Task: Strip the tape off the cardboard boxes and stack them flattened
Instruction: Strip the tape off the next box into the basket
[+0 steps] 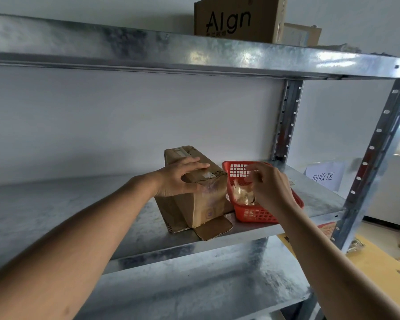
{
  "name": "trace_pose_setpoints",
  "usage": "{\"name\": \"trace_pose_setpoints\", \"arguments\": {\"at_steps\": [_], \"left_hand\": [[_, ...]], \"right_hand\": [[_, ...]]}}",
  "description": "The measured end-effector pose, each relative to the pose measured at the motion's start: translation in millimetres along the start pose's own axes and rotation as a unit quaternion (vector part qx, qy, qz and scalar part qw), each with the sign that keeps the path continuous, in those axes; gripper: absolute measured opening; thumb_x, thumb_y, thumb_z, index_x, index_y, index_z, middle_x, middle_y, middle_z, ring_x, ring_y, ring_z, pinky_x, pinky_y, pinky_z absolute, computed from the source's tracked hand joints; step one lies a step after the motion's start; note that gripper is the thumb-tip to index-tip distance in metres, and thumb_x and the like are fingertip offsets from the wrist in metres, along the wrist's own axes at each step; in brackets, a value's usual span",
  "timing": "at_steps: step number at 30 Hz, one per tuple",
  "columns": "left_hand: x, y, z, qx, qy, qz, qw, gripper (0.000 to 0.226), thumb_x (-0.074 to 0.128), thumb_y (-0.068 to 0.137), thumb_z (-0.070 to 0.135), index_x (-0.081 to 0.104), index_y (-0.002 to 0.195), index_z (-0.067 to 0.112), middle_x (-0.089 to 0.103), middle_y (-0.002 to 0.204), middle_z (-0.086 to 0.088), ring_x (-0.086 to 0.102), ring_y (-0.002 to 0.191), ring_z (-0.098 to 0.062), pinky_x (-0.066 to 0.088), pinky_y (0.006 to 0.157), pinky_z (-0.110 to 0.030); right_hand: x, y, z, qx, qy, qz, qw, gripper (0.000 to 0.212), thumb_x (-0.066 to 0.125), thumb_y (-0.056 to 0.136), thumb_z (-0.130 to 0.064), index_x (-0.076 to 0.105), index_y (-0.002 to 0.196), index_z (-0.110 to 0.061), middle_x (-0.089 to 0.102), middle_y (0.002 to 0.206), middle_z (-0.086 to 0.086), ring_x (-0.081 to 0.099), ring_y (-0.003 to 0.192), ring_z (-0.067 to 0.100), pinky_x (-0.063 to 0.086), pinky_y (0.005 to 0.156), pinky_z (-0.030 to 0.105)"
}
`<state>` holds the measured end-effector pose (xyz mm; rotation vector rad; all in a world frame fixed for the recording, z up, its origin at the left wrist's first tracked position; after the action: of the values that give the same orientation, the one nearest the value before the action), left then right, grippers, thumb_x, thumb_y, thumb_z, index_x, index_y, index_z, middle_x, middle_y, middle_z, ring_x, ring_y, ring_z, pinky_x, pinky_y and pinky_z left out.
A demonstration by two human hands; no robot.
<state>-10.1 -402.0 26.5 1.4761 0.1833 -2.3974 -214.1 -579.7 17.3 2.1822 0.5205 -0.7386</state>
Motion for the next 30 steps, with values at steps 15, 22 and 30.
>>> {"name": "trace_pose_setpoints", "arguments": {"at_steps": [15, 22, 30], "left_hand": [[-5, -19, 4, -0.074, 0.196, 0.048, 0.977, 0.116, 0.026, 0.056, 0.112, 0.017, 0.157, 0.057, 0.015, 0.171, 0.01, 0.01, 0.157, -0.028, 0.007, 0.125, -0.054], [-22, -45, -1, -0.092, 0.301, 0.013, 0.949, 0.111, 0.004, 0.061, 0.109, 0.026, 0.154, 0.051, 0.041, 0.139, -0.001, 0.033, 0.132, -0.03, 0.035, 0.104, -0.054], [-50, -38, -19, -0.089, 0.239, 0.04, 0.966, 0.023, 0.033, 0.104, 0.056, 0.051, 0.117, 0.051, 0.036, 0.101, 0.01, 0.038, 0.105, -0.019, 0.034, 0.068, -0.034]], "right_hand": [[44, -22, -61, -0.169, 0.049, -0.033, 0.984, 0.032, 0.066, 0.097, -0.036, 0.07, 0.128, -0.029, 0.068, 0.118, -0.003, 0.055, 0.085, 0.002, 0.047, 0.069, 0.016], [52, 13, -104, -0.158, -0.047, -0.188, 0.968, 0.033, 0.059, 0.1, -0.044, 0.073, 0.109, -0.015, 0.071, 0.103, 0.003, 0.064, 0.085, 0.017, 0.053, 0.064, 0.029], [41, 48, -119, -0.11, -0.04, -0.295, 0.948, 0.01, 0.084, 0.086, -0.032, 0.081, 0.088, -0.023, 0.076, 0.083, -0.005, 0.073, 0.078, 0.011, 0.057, 0.063, 0.02]]}}
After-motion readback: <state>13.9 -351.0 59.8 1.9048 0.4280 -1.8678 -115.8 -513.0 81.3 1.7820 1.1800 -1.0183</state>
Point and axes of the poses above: each hand's wrist, its own y-axis towards the middle knuckle, its own x-axis out of the palm, z = x × y, the point moved 3 cm from there along y, towards the middle knuckle
